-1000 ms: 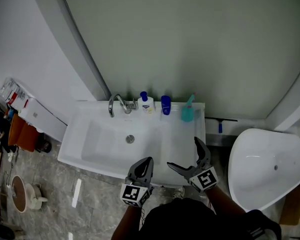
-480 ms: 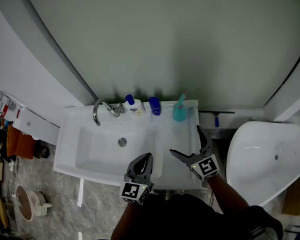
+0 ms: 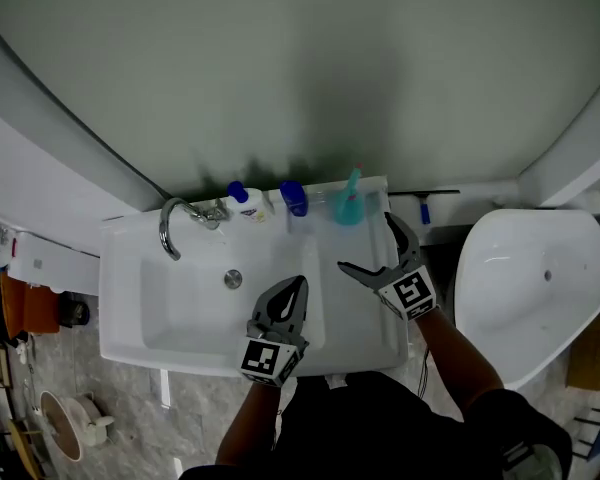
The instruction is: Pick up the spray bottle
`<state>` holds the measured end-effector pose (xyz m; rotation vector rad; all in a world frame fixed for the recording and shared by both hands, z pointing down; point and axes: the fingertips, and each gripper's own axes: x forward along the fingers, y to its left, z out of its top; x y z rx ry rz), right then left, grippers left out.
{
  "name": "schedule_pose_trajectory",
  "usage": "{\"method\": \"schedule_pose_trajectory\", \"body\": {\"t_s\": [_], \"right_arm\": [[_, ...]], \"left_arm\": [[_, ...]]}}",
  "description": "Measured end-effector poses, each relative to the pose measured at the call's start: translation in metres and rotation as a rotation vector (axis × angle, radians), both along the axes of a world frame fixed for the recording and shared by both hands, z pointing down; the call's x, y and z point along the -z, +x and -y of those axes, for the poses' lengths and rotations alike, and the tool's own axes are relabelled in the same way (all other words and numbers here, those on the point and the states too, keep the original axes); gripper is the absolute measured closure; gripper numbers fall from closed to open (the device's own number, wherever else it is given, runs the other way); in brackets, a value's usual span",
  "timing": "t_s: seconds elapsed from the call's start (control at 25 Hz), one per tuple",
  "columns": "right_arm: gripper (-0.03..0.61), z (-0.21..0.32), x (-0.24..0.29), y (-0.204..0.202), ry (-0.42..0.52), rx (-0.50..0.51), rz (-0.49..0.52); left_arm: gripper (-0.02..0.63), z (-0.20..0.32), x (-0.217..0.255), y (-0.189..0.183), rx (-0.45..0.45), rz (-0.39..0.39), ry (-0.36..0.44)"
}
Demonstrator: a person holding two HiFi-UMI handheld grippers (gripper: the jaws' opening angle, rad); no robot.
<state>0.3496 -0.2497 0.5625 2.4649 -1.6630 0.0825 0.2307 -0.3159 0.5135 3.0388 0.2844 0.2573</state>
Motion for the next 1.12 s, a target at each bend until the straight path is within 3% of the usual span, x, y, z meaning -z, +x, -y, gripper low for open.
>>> {"method": "schedule_pose_trajectory", "body": {"t_s": [0.2, 0.32, 0.68, 1.12], "right_arm": [[0.052, 0.013, -0.013, 0.032, -0.025, -0.024, 0.025], [0.057, 0.022, -0.023, 0.05, -0.046, -0.037, 0.053], [0.245, 0.039, -0.046, 0.087, -0.095, -0.031, 0.101], [0.356, 0.051, -0.053, 0.101, -0.127, -0.006, 0.097]], "left_arm": [[0.618, 0.019, -0.014, 0.008, -0.018, 0.066, 0.012], [0.618, 0.027, -0.015, 0.012, -0.016, 0.033, -0.014], [0.618, 0.044, -0.03, 0.017, -0.006, 0.057, -0.022], [0.618, 0.05, -0.03, 0.025, -0.01, 0.045, -0.047]]}}
